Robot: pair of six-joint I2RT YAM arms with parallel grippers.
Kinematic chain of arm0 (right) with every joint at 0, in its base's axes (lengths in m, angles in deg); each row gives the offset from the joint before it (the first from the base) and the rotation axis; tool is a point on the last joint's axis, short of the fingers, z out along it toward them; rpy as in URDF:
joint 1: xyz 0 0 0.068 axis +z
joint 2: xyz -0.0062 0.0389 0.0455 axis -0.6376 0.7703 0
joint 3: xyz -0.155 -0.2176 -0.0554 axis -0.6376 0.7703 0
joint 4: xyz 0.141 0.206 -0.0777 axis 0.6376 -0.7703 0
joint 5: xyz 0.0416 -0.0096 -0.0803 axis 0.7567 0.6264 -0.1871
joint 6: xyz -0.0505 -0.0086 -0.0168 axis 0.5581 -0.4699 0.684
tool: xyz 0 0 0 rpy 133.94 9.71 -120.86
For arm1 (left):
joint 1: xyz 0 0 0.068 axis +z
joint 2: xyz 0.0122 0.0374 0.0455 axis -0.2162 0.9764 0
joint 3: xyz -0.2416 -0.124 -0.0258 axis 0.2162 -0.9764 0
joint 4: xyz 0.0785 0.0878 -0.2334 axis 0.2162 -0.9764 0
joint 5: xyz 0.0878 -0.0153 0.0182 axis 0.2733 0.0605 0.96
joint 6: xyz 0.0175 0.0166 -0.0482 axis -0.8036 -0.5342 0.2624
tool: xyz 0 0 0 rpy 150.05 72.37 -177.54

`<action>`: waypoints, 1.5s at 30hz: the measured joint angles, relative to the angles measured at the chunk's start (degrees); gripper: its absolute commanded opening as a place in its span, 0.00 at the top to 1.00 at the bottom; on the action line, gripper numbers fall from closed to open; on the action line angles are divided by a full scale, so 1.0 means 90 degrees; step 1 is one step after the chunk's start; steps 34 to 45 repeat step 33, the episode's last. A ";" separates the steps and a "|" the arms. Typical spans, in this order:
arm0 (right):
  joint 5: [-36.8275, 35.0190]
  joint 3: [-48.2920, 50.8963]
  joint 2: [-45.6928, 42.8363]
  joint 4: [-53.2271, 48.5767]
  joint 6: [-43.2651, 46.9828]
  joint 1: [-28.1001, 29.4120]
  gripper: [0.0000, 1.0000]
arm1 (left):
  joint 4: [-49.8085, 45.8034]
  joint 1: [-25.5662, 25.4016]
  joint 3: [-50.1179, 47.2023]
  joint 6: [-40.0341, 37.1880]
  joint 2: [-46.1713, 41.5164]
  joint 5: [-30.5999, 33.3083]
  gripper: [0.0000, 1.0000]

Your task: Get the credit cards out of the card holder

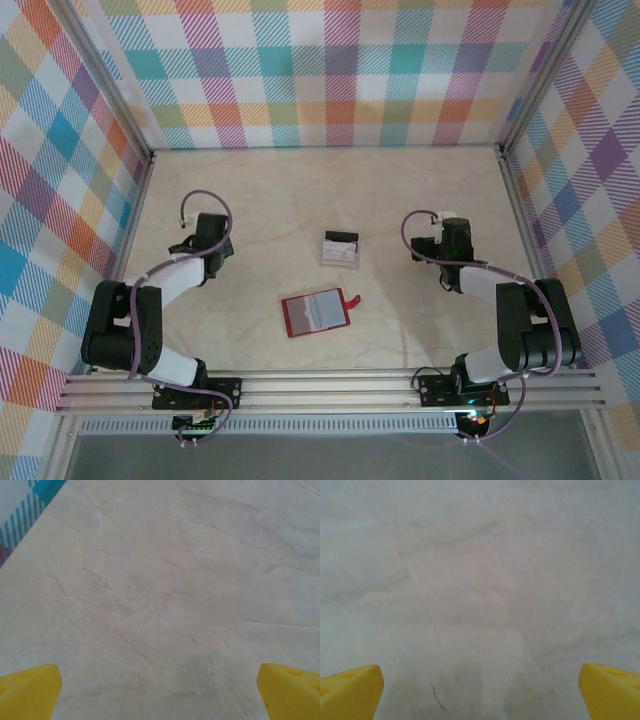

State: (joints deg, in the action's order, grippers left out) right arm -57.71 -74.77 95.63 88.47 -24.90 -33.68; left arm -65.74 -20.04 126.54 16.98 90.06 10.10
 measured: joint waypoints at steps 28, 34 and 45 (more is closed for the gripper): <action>0.1064 0.0869 0.0476 0.2905 -0.0328 -0.0534 0.00 | 0.4959 0.0311 -0.1761 -0.1615 0.0578 -0.2426 0.00; 0.1139 0.0869 0.0476 0.2912 -0.0328 -0.0534 0.00 | 0.4964 0.0311 -0.1761 -0.1634 0.0578 -0.2426 0.00; 0.1139 0.0869 0.0476 0.2912 -0.0328 -0.0534 0.00 | 0.4964 0.0311 -0.1761 -0.1634 0.0578 -0.2426 0.00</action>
